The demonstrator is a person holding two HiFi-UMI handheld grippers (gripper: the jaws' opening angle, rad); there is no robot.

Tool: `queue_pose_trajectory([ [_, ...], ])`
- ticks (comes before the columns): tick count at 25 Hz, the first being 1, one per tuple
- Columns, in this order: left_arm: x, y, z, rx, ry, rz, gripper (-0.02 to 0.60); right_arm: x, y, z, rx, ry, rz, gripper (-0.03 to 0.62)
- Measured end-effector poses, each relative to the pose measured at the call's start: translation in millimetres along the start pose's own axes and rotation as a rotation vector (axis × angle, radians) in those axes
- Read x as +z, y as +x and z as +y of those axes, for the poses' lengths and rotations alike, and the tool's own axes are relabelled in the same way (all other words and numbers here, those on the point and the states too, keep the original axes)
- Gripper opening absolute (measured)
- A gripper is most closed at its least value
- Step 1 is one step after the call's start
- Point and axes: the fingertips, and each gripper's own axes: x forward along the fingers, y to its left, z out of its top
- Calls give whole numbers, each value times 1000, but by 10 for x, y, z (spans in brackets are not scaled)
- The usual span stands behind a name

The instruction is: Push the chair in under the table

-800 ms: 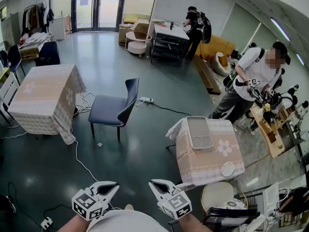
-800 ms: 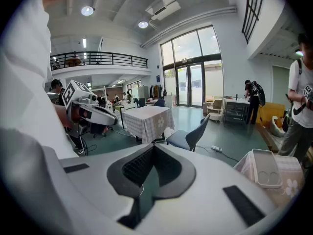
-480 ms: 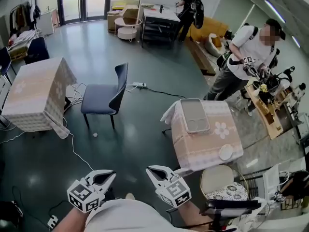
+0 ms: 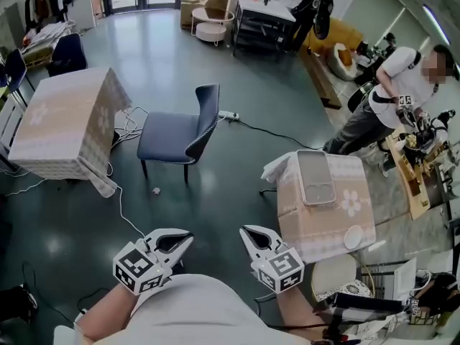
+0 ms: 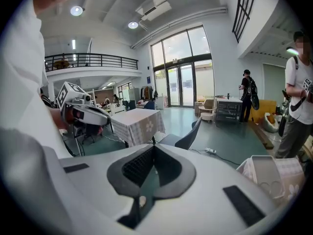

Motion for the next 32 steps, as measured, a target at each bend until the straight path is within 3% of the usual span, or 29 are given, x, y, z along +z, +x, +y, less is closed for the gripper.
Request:
queue_pose_trajectory([
  [5,251,-129,780,-13,31,-4,11,299,800,-373,-46,10,44,15],
  [9,417,-258,1501,24,64,8,11,585,1478,-795,-94,62,47,100],
  [17,768,-277,2535,110,-90,-82,11,862,2857,-1865,-114,154,123,171],
  [25,1220,213,3582,279,-134,-84,11,981,4368,-3159,-58,239,231,248],
  [28,1461,427,3888,334,-162,-86,11,867,4879,-3523,-37,281,312,287],
  [32,1657,699,4204,397,-185,-83,11,674,5335,-3868,-5,347,414,290],
])
